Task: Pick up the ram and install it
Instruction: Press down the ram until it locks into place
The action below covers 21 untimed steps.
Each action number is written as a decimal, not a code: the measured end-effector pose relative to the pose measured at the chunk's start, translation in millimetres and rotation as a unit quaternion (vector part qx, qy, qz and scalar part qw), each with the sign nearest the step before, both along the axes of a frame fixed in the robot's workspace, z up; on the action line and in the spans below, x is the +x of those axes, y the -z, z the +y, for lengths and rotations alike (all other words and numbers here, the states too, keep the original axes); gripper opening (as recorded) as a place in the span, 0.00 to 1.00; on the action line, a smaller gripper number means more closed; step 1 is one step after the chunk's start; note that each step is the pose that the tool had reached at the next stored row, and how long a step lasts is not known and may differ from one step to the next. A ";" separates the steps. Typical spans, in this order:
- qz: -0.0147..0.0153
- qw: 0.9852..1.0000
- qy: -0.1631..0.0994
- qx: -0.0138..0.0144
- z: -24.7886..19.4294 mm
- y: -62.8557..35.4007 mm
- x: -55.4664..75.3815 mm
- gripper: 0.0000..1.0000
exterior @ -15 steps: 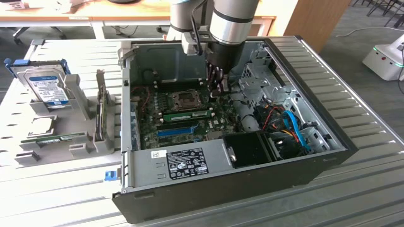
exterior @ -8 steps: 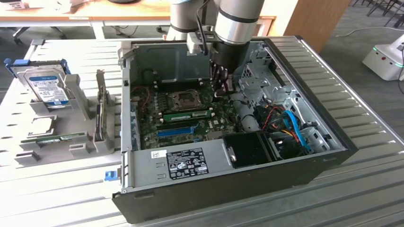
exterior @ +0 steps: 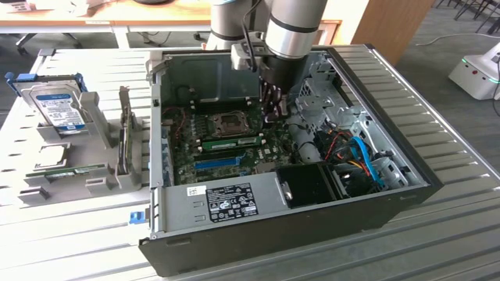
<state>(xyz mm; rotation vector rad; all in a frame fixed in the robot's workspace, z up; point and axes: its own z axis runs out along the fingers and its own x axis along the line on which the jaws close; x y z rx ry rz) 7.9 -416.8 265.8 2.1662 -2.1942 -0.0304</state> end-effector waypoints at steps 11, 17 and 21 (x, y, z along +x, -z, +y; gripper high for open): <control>0.000 1.000 0.000 0.000 0.0 15.9 0.0 0.10; 0.000 1.000 0.000 0.000 0.0 21.7 0.0 0.10; 0.000 1.000 0.000 0.000 0.0 24.8 0.0 0.10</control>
